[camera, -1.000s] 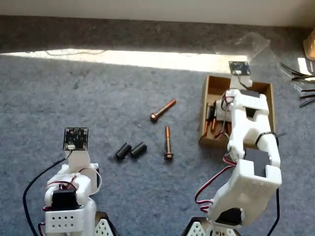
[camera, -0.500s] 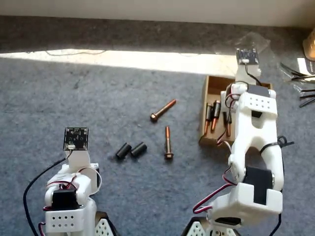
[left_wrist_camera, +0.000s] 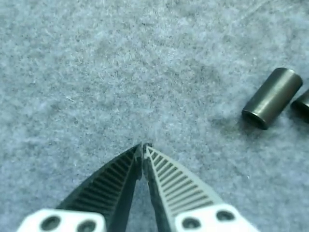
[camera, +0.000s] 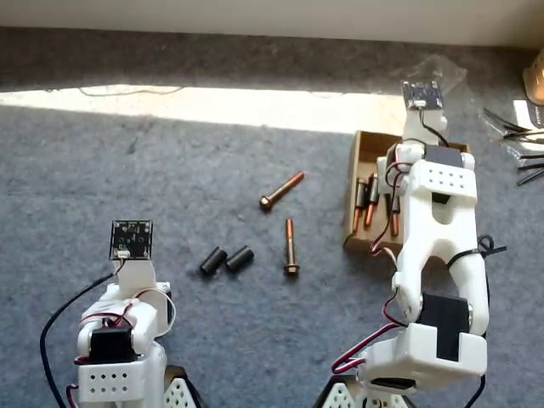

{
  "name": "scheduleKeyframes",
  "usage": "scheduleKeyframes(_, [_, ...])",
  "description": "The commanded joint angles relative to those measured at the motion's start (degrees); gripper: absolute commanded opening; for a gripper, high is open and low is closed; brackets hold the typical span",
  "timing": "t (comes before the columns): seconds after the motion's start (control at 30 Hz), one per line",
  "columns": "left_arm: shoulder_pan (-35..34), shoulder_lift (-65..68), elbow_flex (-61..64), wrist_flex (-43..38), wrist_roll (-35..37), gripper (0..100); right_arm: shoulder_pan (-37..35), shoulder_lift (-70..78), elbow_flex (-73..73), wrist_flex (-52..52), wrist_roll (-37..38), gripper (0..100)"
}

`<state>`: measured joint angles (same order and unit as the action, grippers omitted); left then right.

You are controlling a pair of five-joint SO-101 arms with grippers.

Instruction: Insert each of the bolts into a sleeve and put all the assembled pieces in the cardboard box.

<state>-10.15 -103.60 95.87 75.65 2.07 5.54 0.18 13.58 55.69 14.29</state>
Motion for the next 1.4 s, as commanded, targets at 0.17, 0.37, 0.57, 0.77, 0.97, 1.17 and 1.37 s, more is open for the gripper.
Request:
scheduleKeyframes(0.17, [-0.5, -0.3, 1.3, 0.4, -0.4, 3, -0.6, -3.2, -0.7, 0.5, 0.4, 14.7])
scheduleKeyframes(0.37, [-0.5, -0.3, 1.3, 0.4, -0.4, 3, -0.7, -3.3, -0.8, 0.5, 0.3, 14.7])
scheduleKeyframes(0.57, [-0.5, -0.3, 1.3, 0.4, -0.4, 3, -0.7, -3.3, -1.1, 3.5, 0.2, 14.7])
scheduleKeyframes(0.77, [-0.5, -0.3, 1.3, 0.4, -0.4, 3, -2.7, -6.5, -7.6, 11.1, -4.1, 14.7])
scheduleKeyframes(0.97, [-0.5, -0.3, 1.3, 0.4, -0.4, 3, -8.7, -13.1, -12.5, 19.2, -4.1, 14.7])
scheduleKeyframes(1.17, [-0.5, -0.3, 1.3, 0.4, -0.4, 3, -15.1, -23.7, -13.2, 25.5, -4.2, 14.7])
scheduleKeyframes(1.37, [-0.5, -0.3, 1.3, 0.4, -0.4, 3, -17.4, -36.7, -12.9, 26.9, -4.2, 14.7])
